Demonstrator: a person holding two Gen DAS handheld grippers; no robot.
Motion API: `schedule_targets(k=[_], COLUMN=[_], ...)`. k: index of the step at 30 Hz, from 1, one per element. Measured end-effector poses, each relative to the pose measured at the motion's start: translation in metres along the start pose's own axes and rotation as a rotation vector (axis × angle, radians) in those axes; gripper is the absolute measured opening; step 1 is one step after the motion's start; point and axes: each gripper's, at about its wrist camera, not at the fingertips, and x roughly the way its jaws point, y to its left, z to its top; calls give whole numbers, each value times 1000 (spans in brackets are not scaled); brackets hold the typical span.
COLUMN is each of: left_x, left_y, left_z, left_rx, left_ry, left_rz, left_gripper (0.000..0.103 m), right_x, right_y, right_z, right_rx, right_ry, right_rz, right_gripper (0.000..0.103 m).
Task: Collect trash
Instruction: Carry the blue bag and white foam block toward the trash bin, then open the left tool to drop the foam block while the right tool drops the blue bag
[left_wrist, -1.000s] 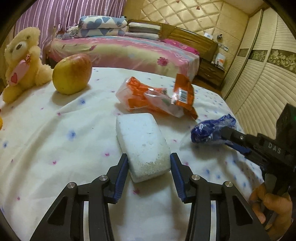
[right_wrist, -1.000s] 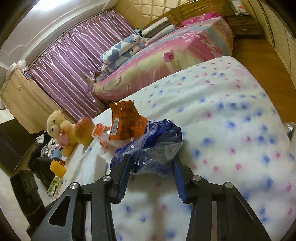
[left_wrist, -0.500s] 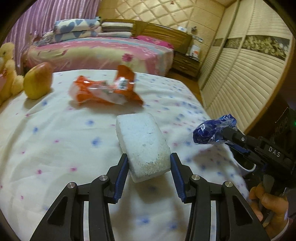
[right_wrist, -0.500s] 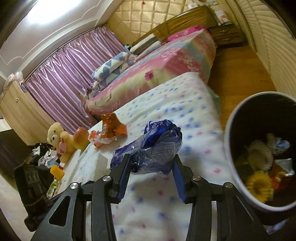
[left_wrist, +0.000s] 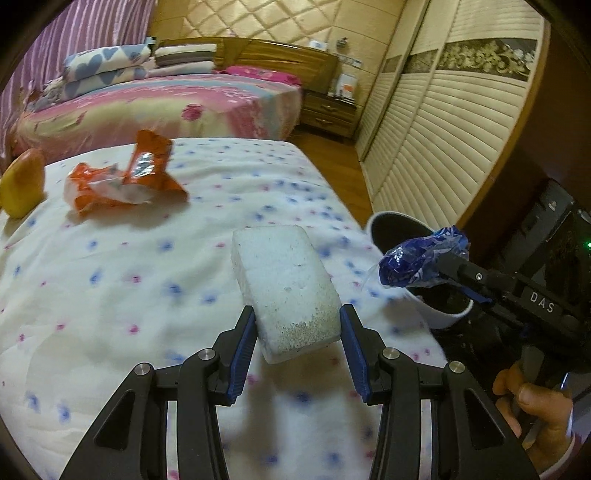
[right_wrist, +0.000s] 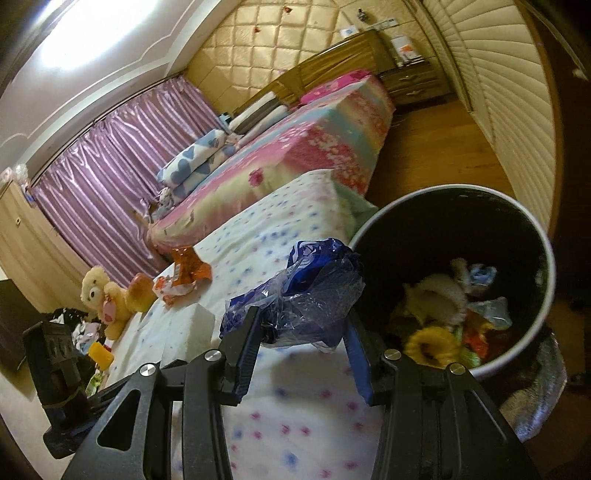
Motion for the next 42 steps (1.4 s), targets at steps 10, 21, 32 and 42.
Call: schedule_targets(k=[10, 21, 32, 42], left_x=[14, 34, 58, 81], left_y=[-35, -63, -85, -101], left_z=[4, 13, 25, 34], left_rx=[59, 109, 159, 198], left_ry=[15, 25, 34, 51], left_rz=[-45, -70, -84, -85], left_gripper=[44, 44, 45, 45], right_x=[-26, -38, -37, -35], right_y=[-31, -54, -71, -79], right_z=[-1, 2, 11, 18], right_rx=[40, 40, 18, 1], right_ry=[-38, -61, -53, -35], right_rz=[-53, -133, -205, -229], right_gripper=[45, 45, 45, 45])
